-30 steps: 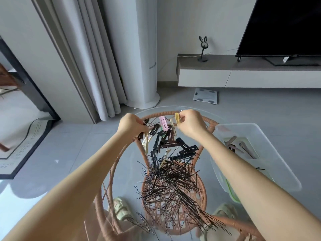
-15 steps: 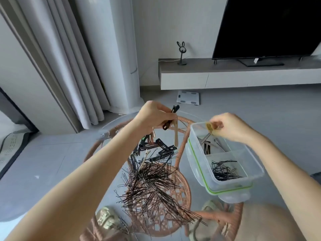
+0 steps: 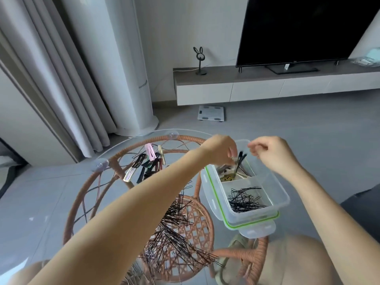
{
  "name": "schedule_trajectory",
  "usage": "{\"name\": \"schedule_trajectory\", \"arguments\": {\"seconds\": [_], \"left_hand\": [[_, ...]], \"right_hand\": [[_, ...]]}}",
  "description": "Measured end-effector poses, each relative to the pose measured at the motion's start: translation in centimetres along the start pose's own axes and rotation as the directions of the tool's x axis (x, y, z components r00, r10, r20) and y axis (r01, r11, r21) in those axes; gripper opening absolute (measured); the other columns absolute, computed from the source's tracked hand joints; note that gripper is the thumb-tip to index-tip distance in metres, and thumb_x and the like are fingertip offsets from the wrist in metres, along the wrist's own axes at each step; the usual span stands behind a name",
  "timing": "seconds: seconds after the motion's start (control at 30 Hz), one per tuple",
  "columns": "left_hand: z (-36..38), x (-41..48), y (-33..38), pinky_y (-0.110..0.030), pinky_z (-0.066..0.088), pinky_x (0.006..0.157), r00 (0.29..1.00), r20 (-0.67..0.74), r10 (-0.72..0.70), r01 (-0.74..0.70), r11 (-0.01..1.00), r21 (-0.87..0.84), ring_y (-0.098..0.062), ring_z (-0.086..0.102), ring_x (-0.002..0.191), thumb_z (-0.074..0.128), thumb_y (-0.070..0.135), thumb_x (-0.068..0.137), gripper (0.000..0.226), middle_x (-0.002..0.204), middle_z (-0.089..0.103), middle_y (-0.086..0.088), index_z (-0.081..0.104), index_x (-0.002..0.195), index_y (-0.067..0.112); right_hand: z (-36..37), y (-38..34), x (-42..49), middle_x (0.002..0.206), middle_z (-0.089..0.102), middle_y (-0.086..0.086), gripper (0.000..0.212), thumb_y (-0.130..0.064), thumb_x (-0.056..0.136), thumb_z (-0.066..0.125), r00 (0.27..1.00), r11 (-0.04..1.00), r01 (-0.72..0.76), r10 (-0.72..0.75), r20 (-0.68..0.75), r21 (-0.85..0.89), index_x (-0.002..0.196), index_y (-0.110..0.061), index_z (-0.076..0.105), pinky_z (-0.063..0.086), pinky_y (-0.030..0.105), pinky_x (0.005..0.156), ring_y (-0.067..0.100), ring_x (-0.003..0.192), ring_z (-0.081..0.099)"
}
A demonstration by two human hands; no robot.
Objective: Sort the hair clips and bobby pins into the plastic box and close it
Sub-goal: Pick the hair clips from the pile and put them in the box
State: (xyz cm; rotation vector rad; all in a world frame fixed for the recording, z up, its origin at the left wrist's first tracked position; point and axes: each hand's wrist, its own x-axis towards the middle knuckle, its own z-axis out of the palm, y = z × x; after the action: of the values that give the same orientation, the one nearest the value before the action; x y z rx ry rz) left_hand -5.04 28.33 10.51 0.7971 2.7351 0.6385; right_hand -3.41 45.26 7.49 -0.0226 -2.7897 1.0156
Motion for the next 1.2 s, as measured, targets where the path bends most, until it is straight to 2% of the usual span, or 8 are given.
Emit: {"name": "schedule_trajectory", "arguments": {"seconds": [0.07, 0.23, 0.43, 0.57, 0.67, 0.77, 0.97, 1.2], "left_hand": [[0.0, -0.4, -0.5, -0.026, 0.049, 0.092, 1.000, 0.002, 0.004, -0.004, 0.999, -0.033, -0.019, 0.065, 0.102, 0.065, 0.012, 0.083, 0.024, 0.112, 0.069, -0.007, 0.067, 0.106, 0.007], [-2.9, -3.1, -4.7, -0.022, 0.050, 0.084, 0.962, -0.249, -0.116, 0.087, 0.988, -0.125, -0.013, 0.065, 0.087, 0.065, 0.012, 0.082, 0.018, 0.106, 0.071, -0.005, 0.070, 0.099, 0.011], [-4.6, -9.5, -14.9, -0.030, 0.045, 0.093, 0.840, -0.194, -0.507, 0.519, 0.854, 0.017, -0.023, 0.059, 0.111, 0.067, 0.020, 0.080, 0.044, 0.129, 0.058, -0.006, 0.057, 0.122, 0.013], [-2.8, -12.7, -19.3, -0.031, 0.047, 0.092, 0.782, -0.047, -0.622, 0.624, 0.778, 0.069, -0.022, 0.060, 0.103, 0.068, 0.028, 0.078, 0.054, 0.122, 0.060, -0.006, 0.052, 0.127, 0.012], [-1.6, -13.2, -20.5, -0.026, 0.045, 0.069, 0.739, -0.073, -0.670, 0.673, 0.736, 0.065, -0.020, 0.059, 0.082, 0.064, 0.041, 0.078, 0.046, 0.090, 0.060, -0.002, 0.062, 0.105, 0.004], [-0.8, -12.9, -20.5, -0.030, 0.043, 0.065, 0.742, -0.151, -0.653, 0.664, 0.747, 0.032, -0.026, 0.063, 0.083, 0.063, 0.047, 0.077, 0.047, 0.090, 0.069, -0.010, 0.066, 0.093, 0.003], [0.3, -11.9, -19.7, -0.031, 0.046, 0.063, 0.697, -0.267, -0.665, 0.653, 0.743, -0.148, -0.023, 0.058, 0.076, 0.068, 0.033, 0.078, 0.030, 0.085, 0.063, -0.008, 0.059, 0.089, 0.007], [0.7, -12.3, -20.7, -0.029, 0.049, 0.071, 0.636, -0.346, -0.689, 0.587, 0.724, -0.363, -0.023, 0.065, 0.088, 0.068, 0.028, 0.080, 0.027, 0.099, 0.072, -0.008, 0.069, 0.099, 0.009]], "right_hand": [[-0.1, -0.5, -0.3, 0.085, 0.068, 0.004, 0.029, 0.001, 0.088, 0.044, 1.000, 1.000, -0.005, 0.005, -0.004, -0.016, 0.093, -0.010, 0.070, 0.048, 0.031, 0.086, 0.026, 0.089, 0.065], [0.7, -4.9, -1.4, 0.099, 0.071, 0.002, 0.021, -0.009, 0.086, 0.055, 0.991, 0.990, 0.136, -0.136, 0.014, -0.023, 0.099, -0.015, 0.069, 0.048, 0.030, 0.085, 0.018, 0.087, 0.063], [6.6, -11.8, -2.3, 0.128, 0.056, 0.002, 0.047, -0.036, 0.081, 0.064, 0.906, 0.948, 0.313, -0.277, 0.319, -0.064, 0.124, -0.020, 0.054, 0.042, 0.030, 0.092, 0.018, 0.109, 0.056], [12.8, -14.4, -0.8, 0.137, 0.045, 0.010, 0.066, -0.047, 0.079, 0.064, 0.859, 0.923, 0.327, -0.202, 0.470, -0.202, 0.133, -0.016, 0.042, 0.043, 0.033, 0.084, 0.027, 0.115, 0.052], [16.6, -15.5, 1.3, 0.136, 0.044, 0.016, 0.082, -0.059, 0.076, 0.060, 0.891, 0.938, 0.222, -0.084, 0.446, -0.267, 0.135, -0.010, 0.035, 0.047, 0.039, 0.089, 0.032, 0.118, 0.048], [19.5, -16.6, 2.8, 0.131, 0.046, 0.017, 0.095, -0.068, 0.068, 0.061, 0.903, 0.937, 0.095, 0.061, 0.425, -0.337, 0.135, -0.006, 0.033, 0.048, 0.038, 0.088, 0.032, 0.115, 0.048], [22.8, -17.8, 2.8, 0.095, 0.061, 0.007, 0.032, -0.025, 0.077, 0.072, 0.908, 0.953, 0.039, 0.091, 0.409, -0.299, 0.096, -0.008, 0.054, 0.041, 0.026, 0.057, 0.027, 0.090, 0.059], [22.4, -17.1, 1.5, 0.106, 0.067, 0.013, 0.030, 0.004, 0.077, 0.063, 0.968, 0.999, -0.011, 0.019, 0.252, -0.034, 0.105, -0.008, 0.066, 0.055, 0.034, 0.076, 0.028, 0.093, 0.061]]}}
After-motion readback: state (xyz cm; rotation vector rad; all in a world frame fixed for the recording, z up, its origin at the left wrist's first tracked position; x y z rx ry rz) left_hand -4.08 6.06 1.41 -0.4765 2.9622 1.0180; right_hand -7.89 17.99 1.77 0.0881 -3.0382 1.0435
